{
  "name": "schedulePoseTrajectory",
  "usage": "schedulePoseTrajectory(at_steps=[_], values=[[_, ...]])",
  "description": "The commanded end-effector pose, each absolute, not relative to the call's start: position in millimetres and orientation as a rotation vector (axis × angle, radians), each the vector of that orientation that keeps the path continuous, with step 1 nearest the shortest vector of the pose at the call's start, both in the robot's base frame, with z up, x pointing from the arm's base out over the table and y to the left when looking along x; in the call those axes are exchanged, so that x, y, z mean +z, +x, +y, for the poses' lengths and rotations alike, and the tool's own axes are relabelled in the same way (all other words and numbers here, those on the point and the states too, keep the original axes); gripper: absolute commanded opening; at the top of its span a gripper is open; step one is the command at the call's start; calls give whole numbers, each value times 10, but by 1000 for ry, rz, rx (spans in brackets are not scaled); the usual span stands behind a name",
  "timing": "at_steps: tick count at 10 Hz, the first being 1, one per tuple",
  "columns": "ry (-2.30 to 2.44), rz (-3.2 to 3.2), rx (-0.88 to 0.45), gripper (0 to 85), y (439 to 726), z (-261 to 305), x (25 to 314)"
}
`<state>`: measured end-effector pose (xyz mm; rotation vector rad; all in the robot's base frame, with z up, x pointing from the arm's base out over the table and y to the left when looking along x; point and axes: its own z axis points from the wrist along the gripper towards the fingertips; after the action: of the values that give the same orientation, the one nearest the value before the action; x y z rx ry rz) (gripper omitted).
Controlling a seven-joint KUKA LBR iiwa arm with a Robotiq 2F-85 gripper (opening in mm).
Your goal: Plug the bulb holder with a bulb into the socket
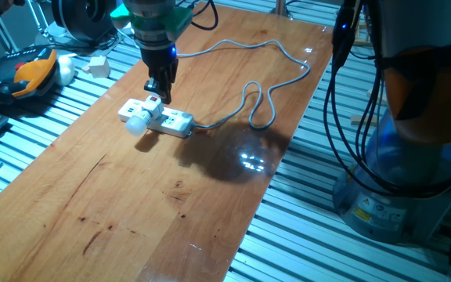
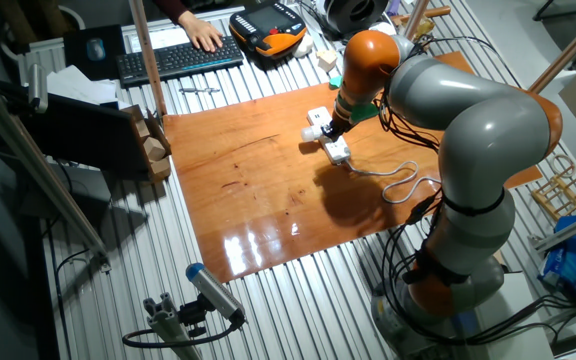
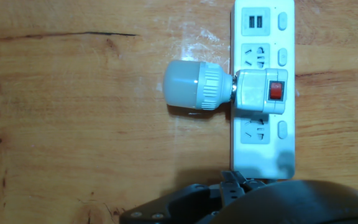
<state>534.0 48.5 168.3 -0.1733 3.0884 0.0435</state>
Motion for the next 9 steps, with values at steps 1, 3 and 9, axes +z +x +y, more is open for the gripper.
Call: schedulePoseTrajectory(at_steps=[1, 3, 9], values=[[-173, 3088, 44, 0, 5340, 486, 1682], [-171, 3089, 41, 0, 5339, 488, 1680], [-175, 3078, 33, 0, 5355, 479, 1652]])
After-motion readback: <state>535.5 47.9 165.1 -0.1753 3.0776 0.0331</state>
